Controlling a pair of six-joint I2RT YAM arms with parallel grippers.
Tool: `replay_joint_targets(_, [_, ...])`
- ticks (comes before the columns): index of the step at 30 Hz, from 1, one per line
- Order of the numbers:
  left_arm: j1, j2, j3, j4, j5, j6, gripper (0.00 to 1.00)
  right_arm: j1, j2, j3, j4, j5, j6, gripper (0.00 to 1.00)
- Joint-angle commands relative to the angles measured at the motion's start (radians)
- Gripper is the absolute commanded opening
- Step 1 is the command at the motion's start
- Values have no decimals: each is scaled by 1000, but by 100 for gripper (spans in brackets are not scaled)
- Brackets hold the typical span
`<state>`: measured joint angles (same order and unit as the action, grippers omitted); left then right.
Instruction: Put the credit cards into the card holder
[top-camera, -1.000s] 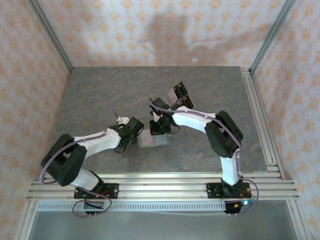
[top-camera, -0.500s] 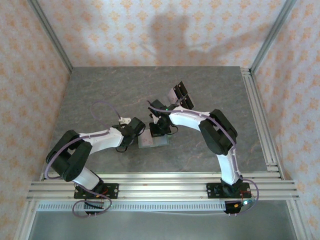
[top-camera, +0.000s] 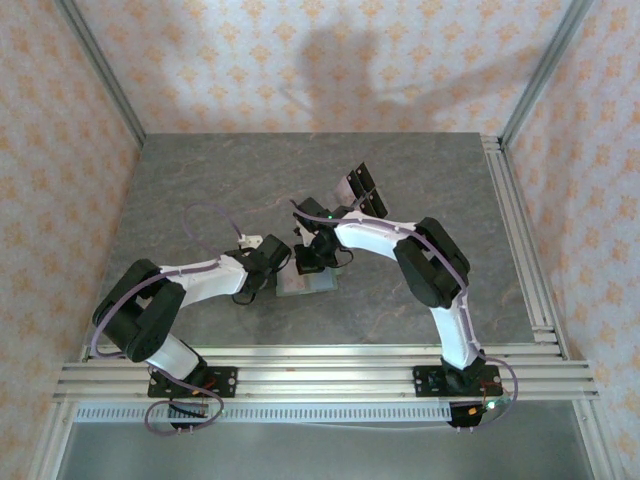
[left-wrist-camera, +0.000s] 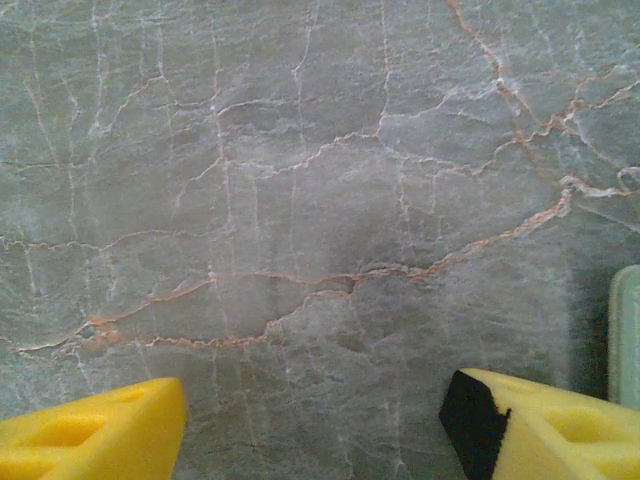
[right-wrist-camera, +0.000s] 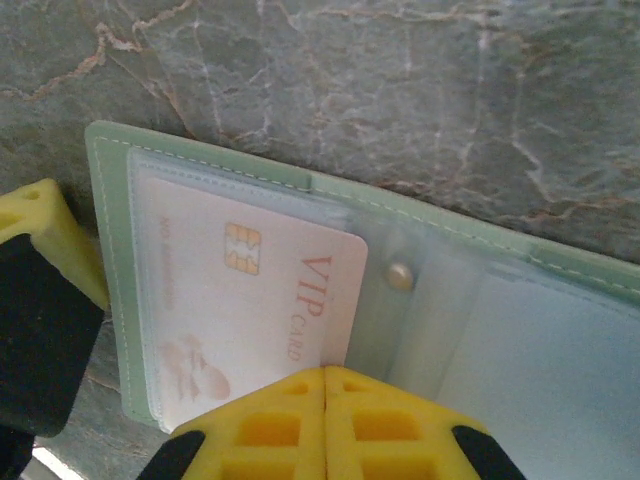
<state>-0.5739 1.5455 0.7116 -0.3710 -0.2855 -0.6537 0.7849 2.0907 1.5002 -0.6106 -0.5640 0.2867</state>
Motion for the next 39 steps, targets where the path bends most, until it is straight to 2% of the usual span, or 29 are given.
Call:
replay_joint_targets(1, [5, 39, -21, 46, 29, -7, 73, 8, 16, 34, -41, -20, -17, 6])
replay_joint_targets(7, [5, 33, -22, 46, 35, -9, 73, 8, -35, 28, -33, -6, -14, 9])
replay_joint_targets(11, [5, 9, -15, 26, 28, -9, 73, -7, -118, 8, -31, 30, -9, 18])
replay_joint_targets(15, [6, -41, -8, -8, 11, -7, 74, -40, -187, -32, -35, 95, -19, 32])
replay_joint_targets(21, [12, -93, 3, -55, -9, -10, 74, -63, -173, -15, -78, 182, -82, 43])
replay_joint_targets(39, [49, -134, 0, -82, -14, -11, 74, -42, -54, -24, -77, 222, -138, 47])
